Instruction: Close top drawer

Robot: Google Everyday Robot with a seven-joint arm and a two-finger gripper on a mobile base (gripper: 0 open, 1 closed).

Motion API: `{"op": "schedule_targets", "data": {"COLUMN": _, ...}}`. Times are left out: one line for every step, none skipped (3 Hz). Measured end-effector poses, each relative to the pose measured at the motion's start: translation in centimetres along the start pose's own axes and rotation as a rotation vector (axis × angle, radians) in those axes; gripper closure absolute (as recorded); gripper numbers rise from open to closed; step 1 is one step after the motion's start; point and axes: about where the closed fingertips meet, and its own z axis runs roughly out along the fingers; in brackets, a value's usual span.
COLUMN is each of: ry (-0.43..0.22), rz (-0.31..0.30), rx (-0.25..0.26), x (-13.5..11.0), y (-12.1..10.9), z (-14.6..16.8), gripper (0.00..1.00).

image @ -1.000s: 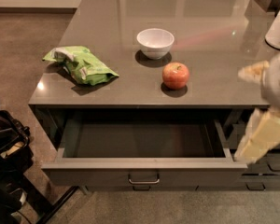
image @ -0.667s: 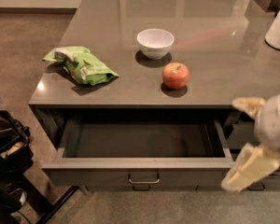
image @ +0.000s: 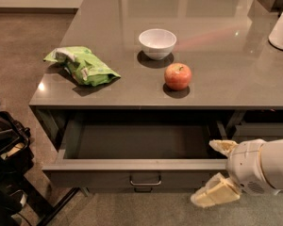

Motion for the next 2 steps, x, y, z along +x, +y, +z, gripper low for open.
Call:
{"op": "schedule_targets", "data": {"ry": 0.0, "rz": 0.0, "rx": 0.0, "x": 0.01, "y": -0.01, "z": -0.01, "gripper": 0.41}}
{"op": "schedule_targets", "data": {"ry": 0.0, "rz": 0.0, "rx": 0.0, "x": 0.01, "y": -0.01, "z": -0.01, "gripper": 0.64}}
